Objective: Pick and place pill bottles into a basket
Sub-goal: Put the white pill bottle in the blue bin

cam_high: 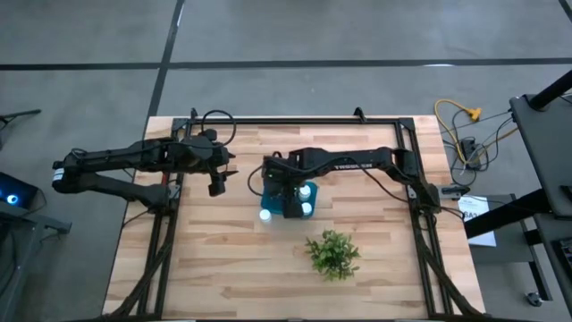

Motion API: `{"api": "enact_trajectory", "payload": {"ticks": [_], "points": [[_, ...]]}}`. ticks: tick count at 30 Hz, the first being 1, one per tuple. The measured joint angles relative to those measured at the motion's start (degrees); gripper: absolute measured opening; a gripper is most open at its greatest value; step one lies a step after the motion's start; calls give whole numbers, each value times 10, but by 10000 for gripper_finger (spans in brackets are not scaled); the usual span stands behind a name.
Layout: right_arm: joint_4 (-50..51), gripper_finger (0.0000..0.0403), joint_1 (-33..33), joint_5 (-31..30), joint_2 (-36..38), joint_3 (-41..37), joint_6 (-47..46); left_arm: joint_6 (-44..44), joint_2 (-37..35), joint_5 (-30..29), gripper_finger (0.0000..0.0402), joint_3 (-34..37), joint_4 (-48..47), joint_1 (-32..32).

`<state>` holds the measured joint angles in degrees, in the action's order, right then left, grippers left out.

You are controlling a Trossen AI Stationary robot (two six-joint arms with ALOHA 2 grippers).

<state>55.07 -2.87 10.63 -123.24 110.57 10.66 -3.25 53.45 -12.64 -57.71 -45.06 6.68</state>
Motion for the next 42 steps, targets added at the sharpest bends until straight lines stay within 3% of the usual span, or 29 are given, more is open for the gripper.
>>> {"api": "enact_trajectory", "payload": {"ticks": [17,23,29,35,42], "points": [[70,226,33,-1,13,34,28,-16,0,18,206,34,5,-34],[61,226,27,-4,62,34,31,-16,0,25,206,42,43,-52],[46,219,25,-59,147,22,38,-16,7,52,206,43,69,-53],[3,210,19,-64,241,-41,37,-16,44,83,206,45,75,-57],[-139,195,-2,-64,358,-208,35,-33,87,82,206,38,97,-68]]}}
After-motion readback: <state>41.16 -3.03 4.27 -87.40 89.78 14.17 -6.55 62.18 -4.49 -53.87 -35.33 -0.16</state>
